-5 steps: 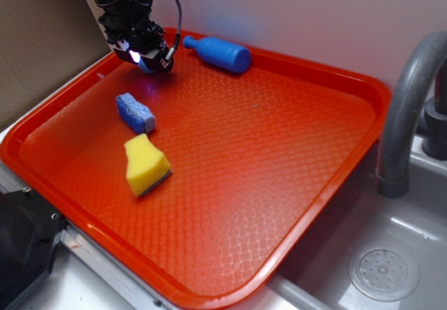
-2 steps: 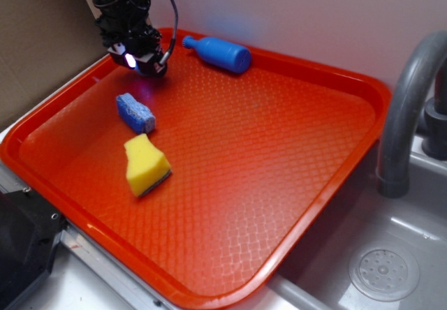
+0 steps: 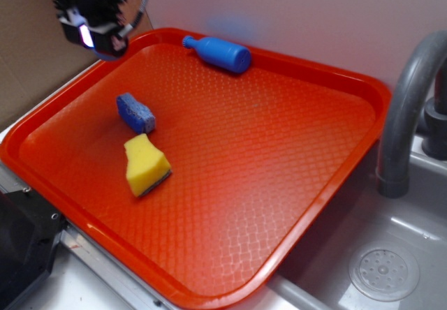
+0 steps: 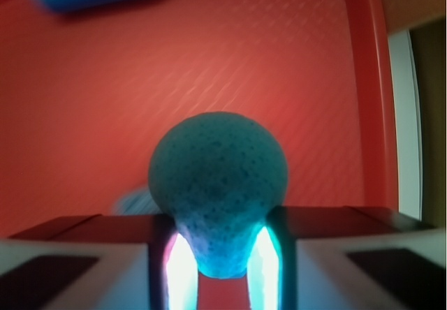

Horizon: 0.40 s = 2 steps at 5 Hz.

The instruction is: Grab the blue ball.

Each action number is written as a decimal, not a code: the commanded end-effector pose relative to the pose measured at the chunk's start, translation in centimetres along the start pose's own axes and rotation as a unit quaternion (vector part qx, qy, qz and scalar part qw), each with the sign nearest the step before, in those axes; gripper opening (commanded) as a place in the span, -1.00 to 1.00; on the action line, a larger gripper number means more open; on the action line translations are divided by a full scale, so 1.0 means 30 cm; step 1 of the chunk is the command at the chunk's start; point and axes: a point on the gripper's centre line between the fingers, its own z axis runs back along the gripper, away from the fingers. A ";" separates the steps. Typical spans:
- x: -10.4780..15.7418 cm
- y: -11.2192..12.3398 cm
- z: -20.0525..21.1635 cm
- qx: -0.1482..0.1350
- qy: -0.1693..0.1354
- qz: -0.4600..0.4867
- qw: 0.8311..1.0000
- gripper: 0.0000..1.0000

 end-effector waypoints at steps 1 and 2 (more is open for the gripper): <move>-0.105 -0.122 0.361 0.027 -0.048 -0.043 0.998 -1.00; -0.090 -0.128 0.361 0.045 -0.055 -0.021 0.997 -1.00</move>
